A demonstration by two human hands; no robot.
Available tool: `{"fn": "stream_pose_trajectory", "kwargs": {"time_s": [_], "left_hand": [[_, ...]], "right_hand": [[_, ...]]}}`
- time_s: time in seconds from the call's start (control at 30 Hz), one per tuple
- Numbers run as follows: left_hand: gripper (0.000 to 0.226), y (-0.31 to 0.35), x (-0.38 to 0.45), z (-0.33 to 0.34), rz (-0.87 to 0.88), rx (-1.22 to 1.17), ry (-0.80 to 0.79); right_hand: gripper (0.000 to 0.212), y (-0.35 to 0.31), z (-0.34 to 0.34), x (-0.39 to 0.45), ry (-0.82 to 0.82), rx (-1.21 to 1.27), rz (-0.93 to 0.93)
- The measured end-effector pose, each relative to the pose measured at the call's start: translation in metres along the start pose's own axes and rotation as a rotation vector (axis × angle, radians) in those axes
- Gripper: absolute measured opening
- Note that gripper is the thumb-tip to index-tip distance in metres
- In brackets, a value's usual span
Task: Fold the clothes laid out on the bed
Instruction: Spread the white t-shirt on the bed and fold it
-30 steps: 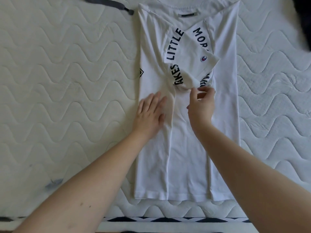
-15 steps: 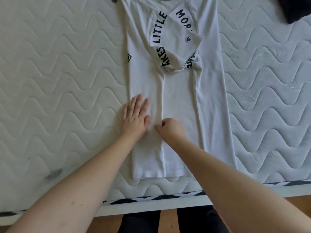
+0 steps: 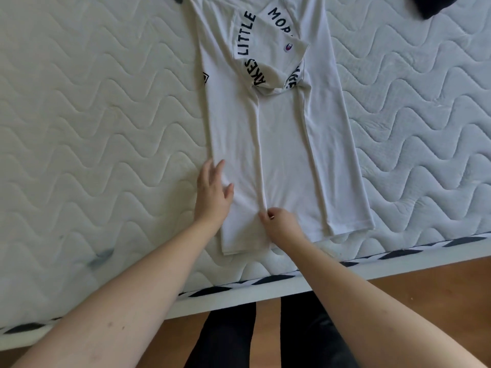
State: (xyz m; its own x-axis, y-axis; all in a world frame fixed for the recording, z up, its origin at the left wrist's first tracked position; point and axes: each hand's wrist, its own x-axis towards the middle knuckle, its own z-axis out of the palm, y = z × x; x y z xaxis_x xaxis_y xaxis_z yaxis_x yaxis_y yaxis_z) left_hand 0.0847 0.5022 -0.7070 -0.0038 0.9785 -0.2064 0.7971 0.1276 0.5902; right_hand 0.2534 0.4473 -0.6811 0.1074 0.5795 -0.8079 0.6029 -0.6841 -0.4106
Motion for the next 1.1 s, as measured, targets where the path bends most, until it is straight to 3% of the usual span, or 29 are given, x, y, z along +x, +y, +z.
{"fn": "stream_pose_trajectory", "kwargs": {"time_s": [0.1,0.2,0.37,0.57,0.67,0.87,1.1], "left_hand": [[0.041,-0.002,0.000,-0.010,-0.310,-0.251,0.096],[0.018,-0.009,0.009,-0.016,-0.417,-0.201,0.030],[0.014,-0.009,0.024,-0.017,-0.407,-0.002,-0.112],[0.022,-0.004,0.032,-0.030,-0.444,-0.007,-0.241],[0.022,-0.004,0.042,-0.035,-0.432,-0.014,-0.180],[0.024,0.000,0.092,-0.041,-0.279,-0.063,0.006],[0.046,0.015,0.186,-0.050,-0.226,-0.064,0.035]], "right_hand": [[0.029,0.006,0.005,-0.007,-0.019,0.013,0.005],[0.036,0.009,0.011,-0.007,-0.061,-0.022,0.021],[0.049,0.020,0.008,-0.004,0.020,-0.108,0.025],[0.028,0.007,-0.015,-0.002,0.184,-0.069,-0.004],[0.023,-0.010,-0.028,0.009,0.224,0.032,-0.084],[0.043,-0.056,-0.047,0.038,0.212,0.217,-0.231],[0.054,-0.099,-0.061,0.075,0.190,0.439,-0.187]]}}
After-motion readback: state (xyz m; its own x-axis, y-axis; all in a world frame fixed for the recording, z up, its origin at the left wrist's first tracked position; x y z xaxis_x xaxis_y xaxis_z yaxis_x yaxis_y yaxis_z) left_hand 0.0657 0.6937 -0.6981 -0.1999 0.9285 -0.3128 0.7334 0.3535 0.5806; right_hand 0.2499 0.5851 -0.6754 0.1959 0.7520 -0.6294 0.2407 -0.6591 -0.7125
